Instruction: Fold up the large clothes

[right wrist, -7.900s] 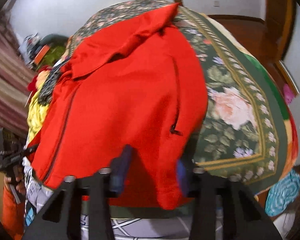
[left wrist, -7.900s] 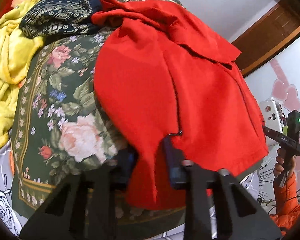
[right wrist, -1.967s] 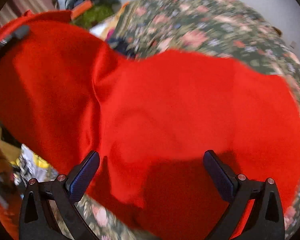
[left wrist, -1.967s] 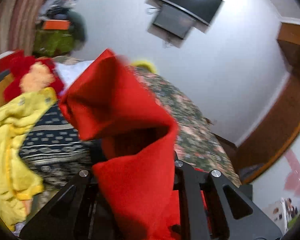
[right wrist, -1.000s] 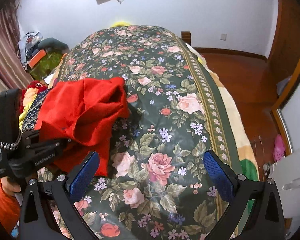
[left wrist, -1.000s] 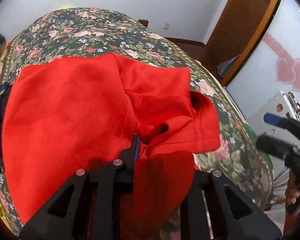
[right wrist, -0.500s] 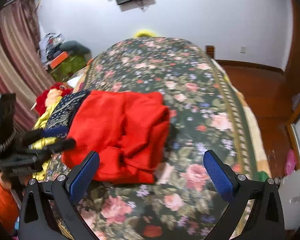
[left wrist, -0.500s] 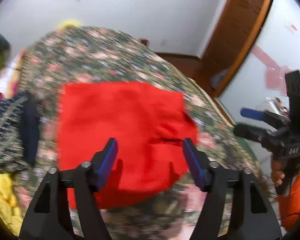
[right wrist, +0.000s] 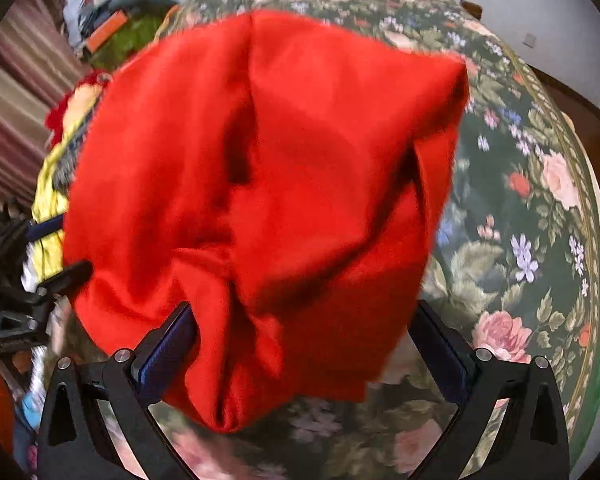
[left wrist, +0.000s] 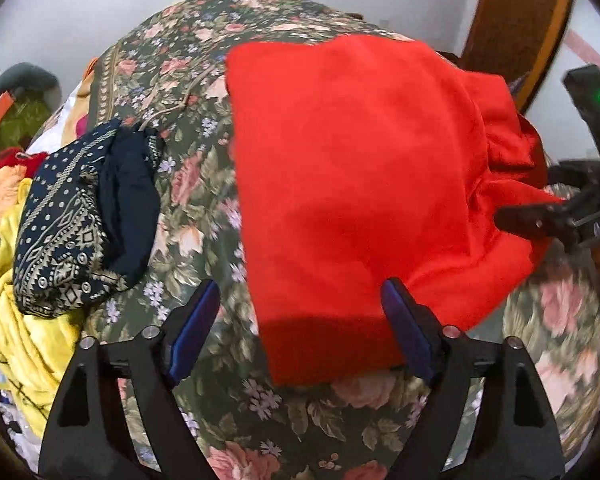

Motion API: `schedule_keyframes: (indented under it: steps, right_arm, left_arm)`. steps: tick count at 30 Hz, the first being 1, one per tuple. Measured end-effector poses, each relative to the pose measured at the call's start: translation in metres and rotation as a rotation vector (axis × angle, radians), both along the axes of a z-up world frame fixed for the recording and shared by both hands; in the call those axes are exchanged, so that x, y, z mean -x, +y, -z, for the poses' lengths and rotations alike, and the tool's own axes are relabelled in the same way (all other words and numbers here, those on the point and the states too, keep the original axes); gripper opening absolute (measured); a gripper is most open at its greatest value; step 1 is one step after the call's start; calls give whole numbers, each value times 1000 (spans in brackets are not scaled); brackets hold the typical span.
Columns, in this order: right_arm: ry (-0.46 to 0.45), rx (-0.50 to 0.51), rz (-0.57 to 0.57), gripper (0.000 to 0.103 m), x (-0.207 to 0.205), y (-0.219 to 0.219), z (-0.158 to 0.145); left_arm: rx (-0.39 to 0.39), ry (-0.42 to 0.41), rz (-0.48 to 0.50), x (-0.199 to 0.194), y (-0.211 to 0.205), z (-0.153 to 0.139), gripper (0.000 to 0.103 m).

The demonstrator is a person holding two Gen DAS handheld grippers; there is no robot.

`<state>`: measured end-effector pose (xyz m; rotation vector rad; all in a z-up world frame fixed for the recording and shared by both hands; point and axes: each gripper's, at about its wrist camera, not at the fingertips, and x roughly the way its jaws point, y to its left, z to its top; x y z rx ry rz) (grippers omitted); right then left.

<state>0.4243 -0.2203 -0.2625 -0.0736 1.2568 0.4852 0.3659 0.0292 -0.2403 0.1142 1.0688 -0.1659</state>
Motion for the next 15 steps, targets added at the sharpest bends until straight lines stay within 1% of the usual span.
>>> schedule_keyframes:
  steps: [1,3,4,6,10,12,15]
  right_arm:
    - [-10,4,-11,103,3,-4,1]
    - [-37,8,-32,103,9,-14,-2]
    - [-43,10,-35,103,10,-19,-4]
    - [-72,63,-20,103,13,-29,-10]
    - [-132,136,20,103,18,-43,-29]
    - [-161,115,18,103,22,-48,-43]
    - [-185,39,21,103,19,-46,-63]
  left_arm:
    - [-13,-20,11,6,-1,3,91]
    - [-21,-30,26,12,-3,6,96]
    - [-16,-18,38,14,-5,10,96]
    - [-22,-9,47,16,-7,13,96]
    - [8,-26,26,17,-1,2,95]
    - [21,-42,19,16,1,-7,95]
    - [12,-107,10,13,4,-28,95]
